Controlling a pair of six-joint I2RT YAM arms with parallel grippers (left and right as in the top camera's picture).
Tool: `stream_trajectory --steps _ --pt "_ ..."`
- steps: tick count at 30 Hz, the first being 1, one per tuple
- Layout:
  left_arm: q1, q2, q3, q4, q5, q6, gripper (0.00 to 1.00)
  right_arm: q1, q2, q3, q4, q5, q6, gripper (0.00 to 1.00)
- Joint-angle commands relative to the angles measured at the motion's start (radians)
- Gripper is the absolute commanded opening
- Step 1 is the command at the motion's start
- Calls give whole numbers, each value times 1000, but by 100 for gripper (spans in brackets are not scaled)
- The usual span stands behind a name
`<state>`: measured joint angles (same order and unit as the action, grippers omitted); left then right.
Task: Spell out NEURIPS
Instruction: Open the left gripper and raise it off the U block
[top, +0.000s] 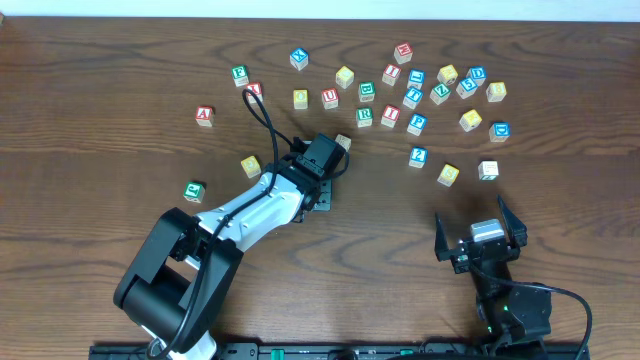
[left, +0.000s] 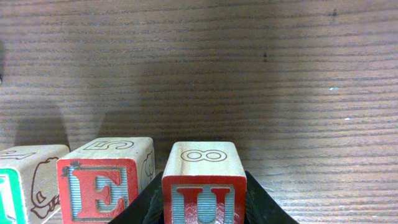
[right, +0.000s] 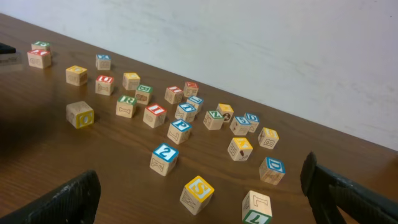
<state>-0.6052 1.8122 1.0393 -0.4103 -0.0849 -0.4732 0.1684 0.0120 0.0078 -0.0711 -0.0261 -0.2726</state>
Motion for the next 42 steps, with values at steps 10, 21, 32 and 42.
stream_trajectory --steps 10,21,32,42 --pt "0 11 27 4 -13 -6 42 -13 -5 -2 -4 8 14 99" --pt "0 11 28 17 -13 18 42 -13 -5 -2 -4 8 14 99" --pt "0 10 61 8 -14 40 42 -13 -5 -2 -4 8 14 99" --pt "0 9 79 0 -15 62 42 -13 -5 -2 -4 8 14 99"
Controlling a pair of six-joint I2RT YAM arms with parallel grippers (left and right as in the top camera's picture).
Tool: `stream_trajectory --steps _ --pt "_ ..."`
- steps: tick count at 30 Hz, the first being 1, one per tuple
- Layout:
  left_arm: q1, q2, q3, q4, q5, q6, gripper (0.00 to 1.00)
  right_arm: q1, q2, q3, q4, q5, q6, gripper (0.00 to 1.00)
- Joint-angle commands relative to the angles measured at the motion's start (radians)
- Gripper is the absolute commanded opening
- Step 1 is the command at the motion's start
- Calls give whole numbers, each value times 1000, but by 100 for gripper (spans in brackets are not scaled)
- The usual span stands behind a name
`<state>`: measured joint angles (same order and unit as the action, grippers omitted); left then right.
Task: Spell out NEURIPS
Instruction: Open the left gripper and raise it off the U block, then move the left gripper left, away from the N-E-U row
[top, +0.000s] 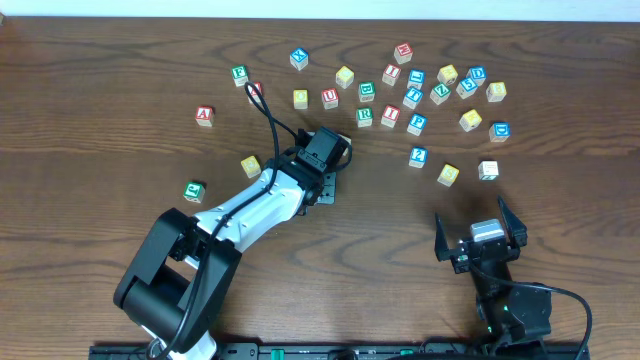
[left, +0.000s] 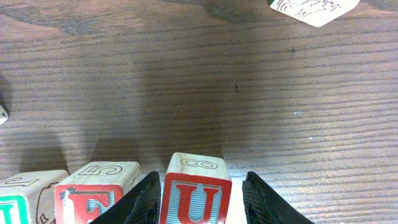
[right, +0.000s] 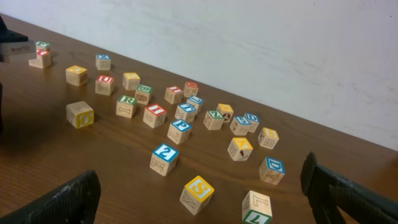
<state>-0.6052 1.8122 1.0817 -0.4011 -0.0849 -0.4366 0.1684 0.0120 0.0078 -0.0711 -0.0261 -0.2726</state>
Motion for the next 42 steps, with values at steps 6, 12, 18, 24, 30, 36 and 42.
stream_trajectory --steps 6,12,18,24,30,36,42 --pt "0 6 64 -42 -90 27 43 -13 -5 -2 -4 8 14 99" --pt "0 -22 109 -70 -105 60 43 -13 -5 -2 -4 8 14 99" --pt "0 -71 154 -114 -111 71 47 -13 -5 -2 -4 8 14 99" --pt "0 -143 182 -148 -111 85 50 -13 -5 -2 -4 8 14 99" --pt "23 -227 191 -150 -112 89 52 -13 -5 -2 -4 8 14 99" --pt "98 -303 202 -182 -111 105 52 -13 -5 -2 -4 8 14 99" --pt "217 -380 202 -231 -110 133 52 -13 -5 -2 -4 8 14 99"
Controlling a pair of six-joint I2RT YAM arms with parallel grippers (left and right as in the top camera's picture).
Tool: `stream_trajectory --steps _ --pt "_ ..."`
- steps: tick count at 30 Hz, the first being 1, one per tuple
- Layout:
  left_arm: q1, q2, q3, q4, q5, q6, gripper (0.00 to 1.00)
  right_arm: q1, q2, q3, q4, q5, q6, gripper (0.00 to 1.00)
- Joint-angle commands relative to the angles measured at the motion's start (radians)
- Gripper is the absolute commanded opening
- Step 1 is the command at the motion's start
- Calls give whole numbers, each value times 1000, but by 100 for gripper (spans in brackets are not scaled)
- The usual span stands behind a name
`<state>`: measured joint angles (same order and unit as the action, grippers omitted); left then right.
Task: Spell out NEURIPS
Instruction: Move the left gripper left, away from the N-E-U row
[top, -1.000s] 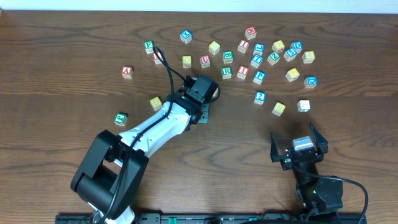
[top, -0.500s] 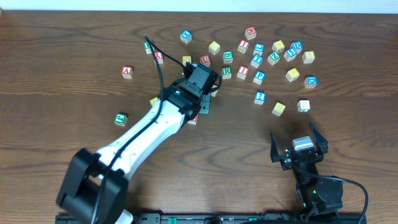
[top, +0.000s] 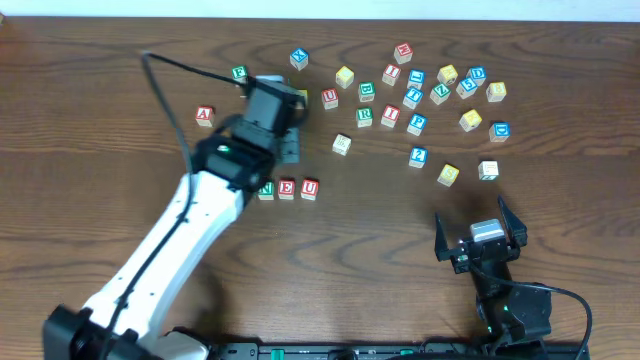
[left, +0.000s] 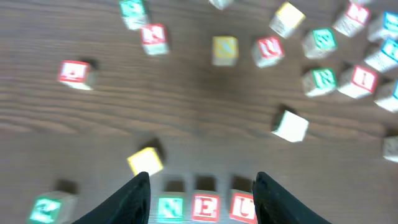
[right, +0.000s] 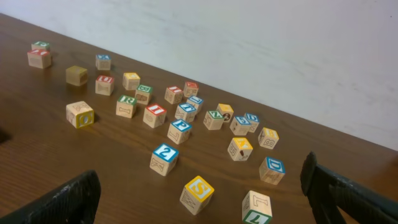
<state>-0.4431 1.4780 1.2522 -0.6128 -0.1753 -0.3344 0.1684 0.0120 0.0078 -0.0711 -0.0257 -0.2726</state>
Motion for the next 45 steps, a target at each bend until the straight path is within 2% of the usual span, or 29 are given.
stream_trajectory --steps 1,3,4,7,11,22,25,39,45 --pt "70 -55 31 -22 -19 31 52 -13 -5 -2 -4 8 14 99" --pt "101 -74 31 -27 -8 32 53 -13 -5 -2 -4 8 14 99" --pt "114 -84 31 -31 5 39 56 -13 -5 -2 -4 8 14 99" --pt "139 -110 31 -37 62 103 57 -13 -5 -2 -4 8 14 99" --pt "158 -126 31 -43 63 110 57 -13 -5 -2 -4 8 14 99" --pt "159 -126 31 -94 90 130 59 -13 -5 -2 -4 8 14 99" --pt "159 -126 31 -93 160 167 64 -13 -5 -2 -4 8 14 99" --pt "187 -126 31 -90 174 185 65 -13 -5 -2 -4 8 14 99" --pt "291 -126 30 -90 327 211 65 -12 -5 -2 17 -43 14 99"
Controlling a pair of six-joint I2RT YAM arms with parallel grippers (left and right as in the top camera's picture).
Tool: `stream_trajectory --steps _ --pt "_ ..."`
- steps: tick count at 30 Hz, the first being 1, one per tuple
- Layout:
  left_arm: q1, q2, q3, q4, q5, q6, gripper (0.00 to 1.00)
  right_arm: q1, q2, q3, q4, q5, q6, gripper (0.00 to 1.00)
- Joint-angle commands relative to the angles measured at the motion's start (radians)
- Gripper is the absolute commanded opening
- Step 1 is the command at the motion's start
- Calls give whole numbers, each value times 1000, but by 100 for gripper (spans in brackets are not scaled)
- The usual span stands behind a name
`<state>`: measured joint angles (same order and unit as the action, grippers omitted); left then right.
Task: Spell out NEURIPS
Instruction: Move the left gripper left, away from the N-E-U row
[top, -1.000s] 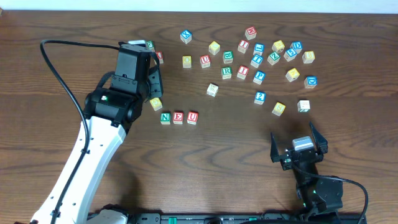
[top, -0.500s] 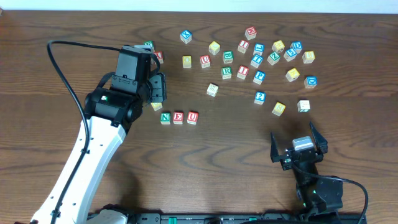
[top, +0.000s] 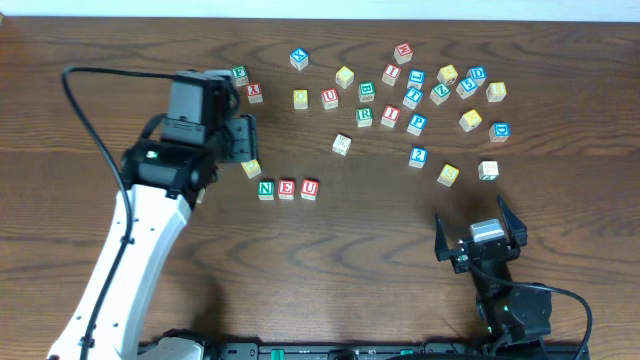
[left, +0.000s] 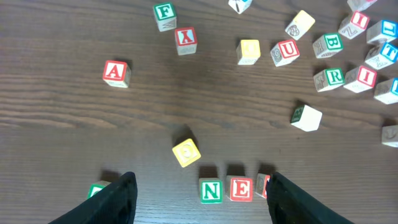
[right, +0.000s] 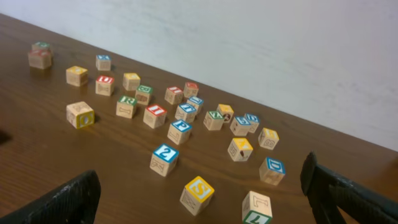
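Note:
A row of three blocks lies on the table: green N (top: 266, 189), red E (top: 287, 189) and red U (top: 310, 188). The left wrist view shows N (left: 211, 190) and E (left: 241, 188), with U half hidden behind a finger. My left gripper (top: 236, 138) hangs open and empty, high above the table, up-left of the row. Among the loose blocks are a green R (top: 364, 116), a red I (top: 390, 115), a blue P (top: 417, 123) and a yellow S (right: 198, 194). My right gripper (top: 478, 240) rests open at the front right.
Many loose letter blocks lie scattered across the far half of the table (top: 400, 260). A yellow block (top: 250, 168) sits just up-left of the N. A plain-faced block (top: 342, 145) lies right of it. A red A (left: 115, 71) and a green F (left: 163, 10) lie at the far left.
My left gripper has moved to the left, away from above the row's far side, still open and empty. The N, E, U row and the right arm are unchanged.
My left gripper was low on the table, shut on the U block beside the E. Then its fingers stood apart round the U. Then it was raised and open beyond the N, E, U row, and now it hangs further left.

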<state>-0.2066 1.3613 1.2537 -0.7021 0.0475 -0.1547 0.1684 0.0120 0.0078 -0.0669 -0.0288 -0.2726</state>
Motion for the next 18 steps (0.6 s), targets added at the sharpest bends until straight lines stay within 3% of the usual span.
stream_trajectory --steps 1,11,13,15,18 --pt "71 -9 28 -1 122 31 65 -12 -5 -2 15 -64 14 99" --pt "113 -9 27 -20 143 31 66 -11 -5 -2 3 -113 16 99" --pt "113 -9 27 -19 143 31 91 -11 -5 -2 5 -113 68 99" --pt "113 -9 27 -19 143 31 99 -11 -5 -2 8 -113 97 99" --pt "113 -9 27 -21 144 31 99 -11 -5 6 7 -113 129 99"
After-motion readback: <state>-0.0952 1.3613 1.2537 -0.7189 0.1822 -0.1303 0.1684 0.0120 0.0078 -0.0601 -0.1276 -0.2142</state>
